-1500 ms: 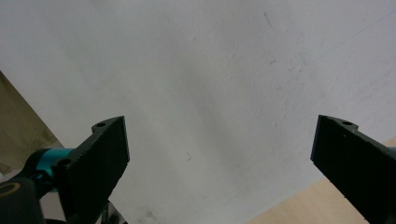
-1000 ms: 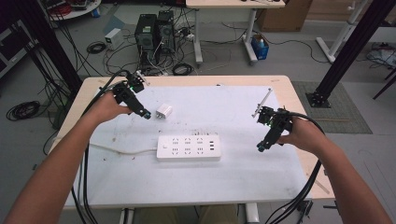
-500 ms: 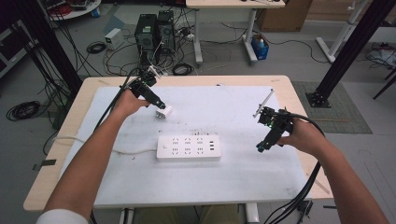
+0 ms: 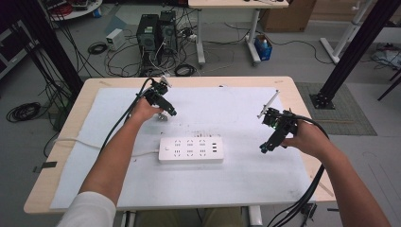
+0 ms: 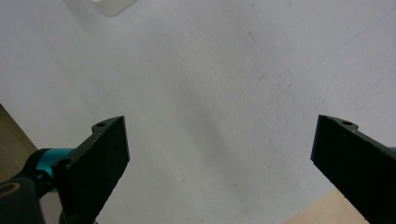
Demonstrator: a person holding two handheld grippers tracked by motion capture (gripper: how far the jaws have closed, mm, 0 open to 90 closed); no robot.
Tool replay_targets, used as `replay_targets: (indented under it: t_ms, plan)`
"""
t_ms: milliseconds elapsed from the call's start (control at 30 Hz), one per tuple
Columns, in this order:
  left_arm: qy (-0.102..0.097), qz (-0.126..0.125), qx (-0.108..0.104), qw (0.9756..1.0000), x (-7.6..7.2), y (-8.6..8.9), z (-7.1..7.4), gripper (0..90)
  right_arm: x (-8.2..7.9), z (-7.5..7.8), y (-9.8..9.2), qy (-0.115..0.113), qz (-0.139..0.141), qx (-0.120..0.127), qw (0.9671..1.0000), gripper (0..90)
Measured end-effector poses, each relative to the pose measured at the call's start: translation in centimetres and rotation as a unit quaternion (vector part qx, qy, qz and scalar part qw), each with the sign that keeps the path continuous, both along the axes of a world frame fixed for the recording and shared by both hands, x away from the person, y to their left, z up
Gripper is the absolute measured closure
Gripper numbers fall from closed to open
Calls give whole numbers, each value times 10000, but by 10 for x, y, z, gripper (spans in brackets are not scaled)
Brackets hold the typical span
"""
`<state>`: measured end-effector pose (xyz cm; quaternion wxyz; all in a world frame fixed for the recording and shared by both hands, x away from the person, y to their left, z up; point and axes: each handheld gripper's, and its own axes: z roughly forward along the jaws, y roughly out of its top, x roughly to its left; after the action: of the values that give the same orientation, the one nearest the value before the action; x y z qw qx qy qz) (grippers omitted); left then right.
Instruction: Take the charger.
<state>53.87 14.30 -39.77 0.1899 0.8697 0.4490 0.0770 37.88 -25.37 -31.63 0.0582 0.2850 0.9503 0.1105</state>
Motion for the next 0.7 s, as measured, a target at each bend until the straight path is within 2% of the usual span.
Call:
replay_targets:
  t_ms: [267, 500, 600, 700]
  plan:
    - [-10, 54, -34, 10000, 4, -3, -15, 82, 0, -1, -3, 6, 61, -32, 10000, 36]
    - [-3, -6, -64, 10000, 3, -4, -18, 190, 1, -2, -2, 25, 54, -12, 10000, 37]
    - [106, -36, -19, 9999, 4, -3, -19, 238, 1, -3, -2, 57, 22, -19, 10000, 37]
    - [56, -14, -7, 10000, 3, -2, -21, 249, 1, -2, -2, 58, 5, 11, 10000, 36]
